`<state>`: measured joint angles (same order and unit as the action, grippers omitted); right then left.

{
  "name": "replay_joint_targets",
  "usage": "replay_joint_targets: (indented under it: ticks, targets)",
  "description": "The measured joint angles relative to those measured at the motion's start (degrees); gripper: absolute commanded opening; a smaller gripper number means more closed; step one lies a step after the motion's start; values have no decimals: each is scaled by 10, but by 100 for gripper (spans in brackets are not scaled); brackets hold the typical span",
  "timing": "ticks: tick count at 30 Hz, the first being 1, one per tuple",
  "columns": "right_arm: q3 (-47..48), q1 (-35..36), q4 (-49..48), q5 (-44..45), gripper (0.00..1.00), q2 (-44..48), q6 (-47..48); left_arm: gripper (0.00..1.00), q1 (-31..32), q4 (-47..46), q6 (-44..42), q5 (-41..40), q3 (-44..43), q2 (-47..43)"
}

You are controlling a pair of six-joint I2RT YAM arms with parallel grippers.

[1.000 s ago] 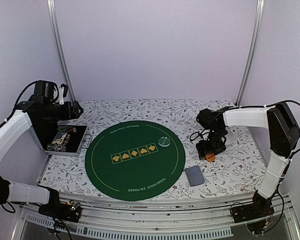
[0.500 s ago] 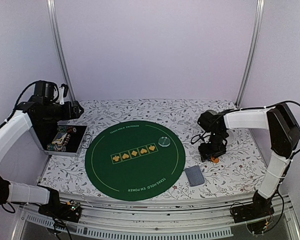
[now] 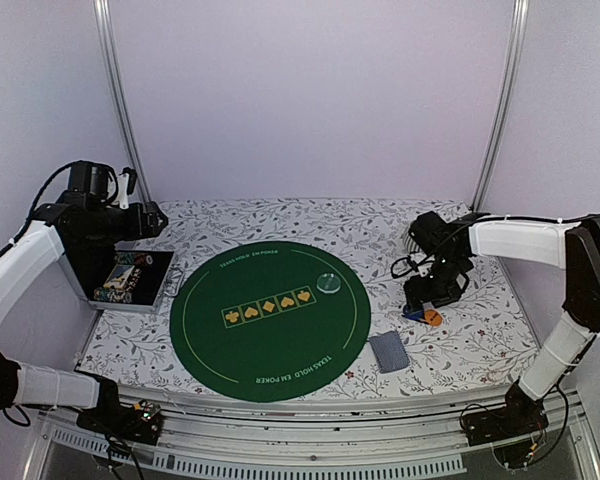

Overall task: Distribute texas hold em gaming equipment
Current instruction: Move the big blind button to the center of the board.

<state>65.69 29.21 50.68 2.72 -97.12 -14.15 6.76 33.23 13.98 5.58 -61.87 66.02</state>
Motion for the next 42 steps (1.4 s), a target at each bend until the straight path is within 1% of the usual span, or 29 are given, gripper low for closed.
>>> replay_joint_targets:
  ticks: [4,9,17,25,39,42]
  targets:
    - [-42,-25,-17,-18,75,39,-2,92,2,0,0,0,0,0]
    - [-84,-62,-36,-35,75,45,-7,92,4,0,0,0,0,0]
    - [-96,-94,-66,-47,75,45,-18,92,6,0,-3,0,0,0]
    - [-96,-98,-84,-50,75,27,-24,92,8,-2,-4,-2,4,-2]
    - [-84,-101,-98,-80,62,-5,-24,92,11,-5,-5,-7,6,-3]
    - [-85,-101,-98,-91,60,-5,-23,92,12,-5,-5,-7,6,-3]
